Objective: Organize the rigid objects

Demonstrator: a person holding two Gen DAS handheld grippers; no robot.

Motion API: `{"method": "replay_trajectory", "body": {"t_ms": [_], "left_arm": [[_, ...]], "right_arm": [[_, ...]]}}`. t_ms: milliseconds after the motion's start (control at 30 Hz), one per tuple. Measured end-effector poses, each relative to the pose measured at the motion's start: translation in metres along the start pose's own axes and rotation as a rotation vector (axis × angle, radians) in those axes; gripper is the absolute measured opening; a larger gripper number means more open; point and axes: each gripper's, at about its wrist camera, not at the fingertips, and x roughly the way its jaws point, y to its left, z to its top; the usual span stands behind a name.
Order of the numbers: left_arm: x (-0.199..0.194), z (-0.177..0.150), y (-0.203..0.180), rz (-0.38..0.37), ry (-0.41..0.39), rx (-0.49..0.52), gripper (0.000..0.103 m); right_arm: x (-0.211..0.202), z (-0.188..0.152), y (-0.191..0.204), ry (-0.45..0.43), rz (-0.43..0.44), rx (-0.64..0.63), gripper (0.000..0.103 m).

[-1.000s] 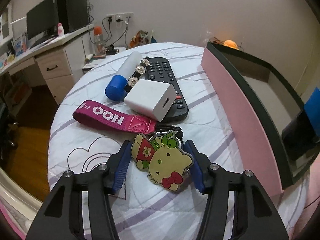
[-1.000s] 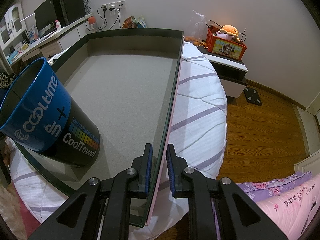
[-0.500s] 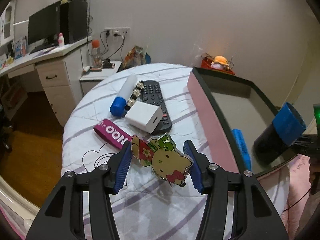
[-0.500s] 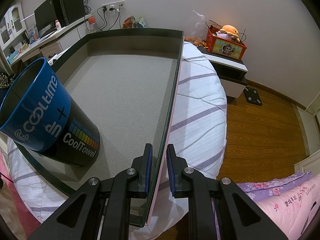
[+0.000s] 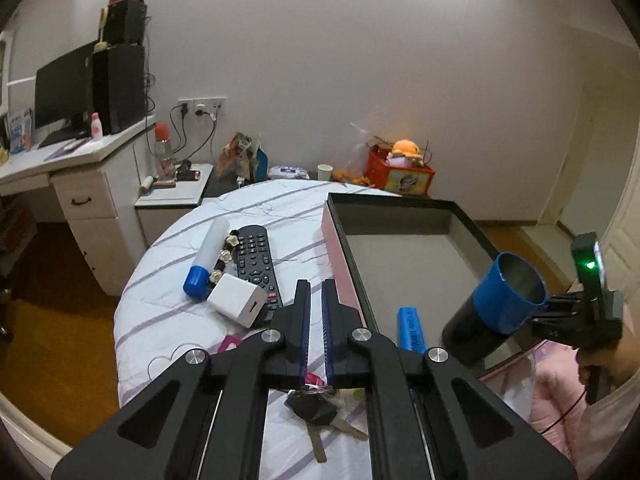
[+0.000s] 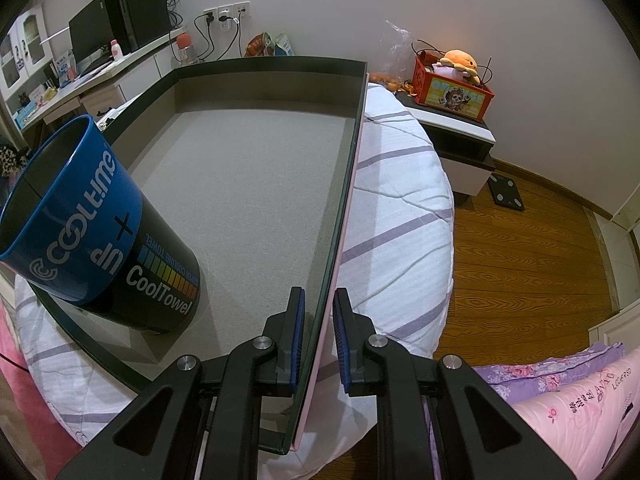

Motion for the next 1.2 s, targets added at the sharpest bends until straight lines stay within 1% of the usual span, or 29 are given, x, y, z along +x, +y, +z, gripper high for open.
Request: {"method": "replay_trajectory", "body": {"t_ms": [67, 133, 167, 200, 233, 267, 300, 333, 467, 567, 633, 733, 833, 900, 933, 967, 1033, 1100, 1133, 1167, 1200], "left_arm": [[0.009, -0.003, -0.001, 0.020, 0.025, 0.000, 0.004], [0.014, -0.009, 0.000, 0.032, 0.041, -0.007, 0.010], [0.016, -0.013, 0.001, 0.038, 0.057, -0.012, 0.018], [0.016, -0.016, 0.002, 0.052, 0.058, -0.013, 0.035], [0.016, -0.021, 0.003, 0.064, 0.064, -0.007, 0.047], [0.015, -0.026, 0.005, 0.072, 0.073, 0.002, 0.067], [0.014, -0.030, 0.006, 0.081, 0.077, 0.008, 0.071], [0.013, -0.034, 0.008, 0.085, 0.086, 0.014, 0.071], [0.014, -0.050, 0.014, 0.044, 0.132, 0.023, 0.072], [0.022, -0.060, 0.009, 0.035, 0.182, 0.059, 0.072], [0.029, -0.065, 0.004, 0.017, 0.200, 0.065, 0.073], [0.041, -0.071, -0.004, 0.027, 0.229, 0.079, 0.073], [0.056, -0.076, -0.008, 0.015, 0.270, 0.066, 0.073], [0.063, -0.078, -0.009, 0.065, 0.262, 0.082, 0.073], [0.064, -0.079, -0.008, 0.074, 0.260, 0.083, 0.073], [0.065, -0.079, -0.007, 0.069, 0.258, 0.081, 0.073], [0.065, -0.078, -0.003, 0.072, 0.249, 0.073, 0.065], [0.064, -0.076, 0.006, 0.073, 0.244, 0.059, 0.048], [0.063, -0.075, 0.011, 0.077, 0.241, 0.040, 0.042], [0.062, -0.074, 0.016, 0.079, 0.242, 0.023, 0.033], [0.062, -0.073, 0.022, 0.077, 0.242, 0.003, 0.030]], "right_arm": [[0.001, 0.001, 0.001, -0.002, 0.001, 0.001, 0.016], [0.001, 0.001, 0.001, -0.002, 0.002, 0.002, 0.016], [0.000, 0.002, 0.001, -0.002, 0.002, 0.002, 0.016], [0.000, 0.002, 0.001, -0.002, 0.002, 0.002, 0.016], [0.000, 0.002, 0.001, -0.002, 0.001, 0.001, 0.016], [0.000, 0.002, 0.001, -0.002, 0.002, 0.002, 0.016], [0.000, 0.001, 0.000, -0.002, 0.002, 0.001, 0.016], [0.000, 0.002, 0.001, -0.002, 0.002, 0.002, 0.016], [0.000, 0.002, 0.001, -0.002, 0.002, 0.003, 0.016], [0.000, 0.002, 0.001, -0.002, 0.002, 0.003, 0.016], [0.000, 0.001, 0.001, -0.001, 0.002, 0.002, 0.016], [0.000, 0.002, 0.001, -0.001, 0.002, 0.002, 0.016], [-0.001, 0.002, 0.001, 0.000, 0.001, 0.001, 0.016], [-0.002, 0.001, 0.001, 0.001, 0.000, 0.000, 0.016], [-0.002, 0.002, 0.002, 0.001, -0.002, -0.001, 0.016], [-0.001, 0.002, 0.002, 0.002, -0.001, 0.001, 0.016], [-0.001, 0.002, 0.003, 0.001, -0.001, 0.000, 0.016], [-0.002, 0.001, 0.003, 0.002, 0.000, 0.000, 0.016], [-0.001, 0.002, 0.003, 0.002, 0.000, 0.001, 0.016], [-0.002, 0.002, 0.003, 0.002, 0.000, 0.000, 0.016], [-0.002, 0.001, 0.003, 0.002, -0.001, 0.000, 0.016]]}}
